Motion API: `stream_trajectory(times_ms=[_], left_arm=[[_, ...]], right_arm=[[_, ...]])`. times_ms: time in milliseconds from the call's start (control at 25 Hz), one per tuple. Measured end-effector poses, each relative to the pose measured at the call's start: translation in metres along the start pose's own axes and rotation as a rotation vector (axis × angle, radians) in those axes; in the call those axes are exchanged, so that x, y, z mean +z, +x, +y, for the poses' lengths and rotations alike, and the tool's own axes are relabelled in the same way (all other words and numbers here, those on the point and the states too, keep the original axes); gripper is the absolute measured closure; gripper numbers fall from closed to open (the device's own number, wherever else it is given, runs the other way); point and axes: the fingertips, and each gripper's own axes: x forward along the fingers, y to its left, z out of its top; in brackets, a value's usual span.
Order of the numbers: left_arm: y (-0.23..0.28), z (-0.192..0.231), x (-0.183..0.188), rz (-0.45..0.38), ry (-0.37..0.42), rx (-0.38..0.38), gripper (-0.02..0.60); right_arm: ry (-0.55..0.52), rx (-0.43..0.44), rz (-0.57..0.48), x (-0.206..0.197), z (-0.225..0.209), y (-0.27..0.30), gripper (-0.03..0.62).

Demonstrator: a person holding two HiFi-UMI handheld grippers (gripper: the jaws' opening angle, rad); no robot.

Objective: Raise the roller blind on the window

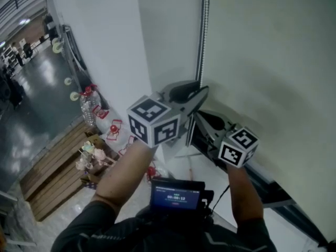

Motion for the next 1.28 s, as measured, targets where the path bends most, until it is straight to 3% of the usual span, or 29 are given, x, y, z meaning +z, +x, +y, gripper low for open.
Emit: stream_trajectory(times_ms=[40, 80, 360, 560, 720, 1280], left_arm=[[0.002, 0.000, 0.000, 0.005, 0.002, 0.003, 0.494], [0.003, 0.002, -0.001, 0.006, -0.003, 0.010, 0.569], [0.006, 0.007, -0.002, -0.044, -0.017, 0.032, 0.575], [0.004, 0.006, -0.005, -0.033, 0.042, 0.038, 0.578], [-0.002, 0.010, -0.006, -0.052, 0.046, 0.061, 0.578], [-0.002, 0.022, -0.029, -0.005, 0.065, 0.108, 0.582]], right_arm=[[0.001, 0.001, -0.001, 0.000, 0.000, 0.001, 0.582], [0.005, 0.000, -0.003, 0.000, 0.000, 0.001, 0.582], [0.019, -0.017, 0.004, -0.005, -0.012, 0.003, 0.582], [-0.002, -0.040, 0.035, -0.016, -0.015, 0.007, 0.585], [0.004, -0.029, 0.035, -0.022, -0.014, 0.012, 0.589], [0.008, -0.049, 0.077, -0.038, -0.021, 0.025, 0.591]])
